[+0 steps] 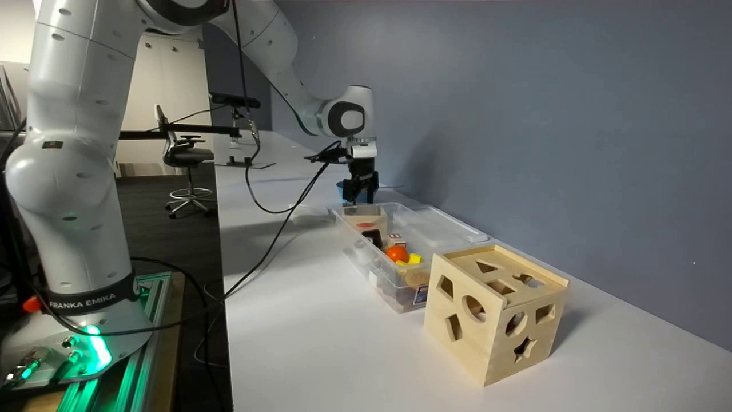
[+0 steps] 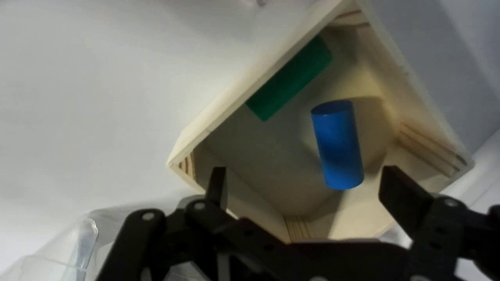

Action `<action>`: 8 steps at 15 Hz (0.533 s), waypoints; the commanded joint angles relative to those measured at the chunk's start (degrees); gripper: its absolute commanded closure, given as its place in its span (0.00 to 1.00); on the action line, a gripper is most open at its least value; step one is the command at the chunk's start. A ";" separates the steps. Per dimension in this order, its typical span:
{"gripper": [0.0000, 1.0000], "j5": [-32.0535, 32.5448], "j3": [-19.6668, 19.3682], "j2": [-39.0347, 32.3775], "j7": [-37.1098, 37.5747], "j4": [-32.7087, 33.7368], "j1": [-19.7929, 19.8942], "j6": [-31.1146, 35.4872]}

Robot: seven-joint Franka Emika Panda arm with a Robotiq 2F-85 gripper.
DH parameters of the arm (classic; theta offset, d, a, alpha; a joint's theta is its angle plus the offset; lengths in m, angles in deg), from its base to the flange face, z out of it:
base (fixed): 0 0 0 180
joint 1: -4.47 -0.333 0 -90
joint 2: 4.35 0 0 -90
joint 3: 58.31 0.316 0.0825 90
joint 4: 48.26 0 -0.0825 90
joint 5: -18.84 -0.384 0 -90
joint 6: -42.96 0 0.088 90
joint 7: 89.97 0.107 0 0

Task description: Remove the blue object from the box

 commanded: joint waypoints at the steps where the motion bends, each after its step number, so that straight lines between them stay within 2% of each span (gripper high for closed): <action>1: 0.00 2.64 -1.09 -3.72 7.94 3.59 -1.59 -1.07; 4: 0.00 3.50 -1.32 -6.97 9.54 5.07 -1.80 -1.00; 8: 0.00 4.04 -1.68 -11.37 7.83 7.85 -1.94 0.70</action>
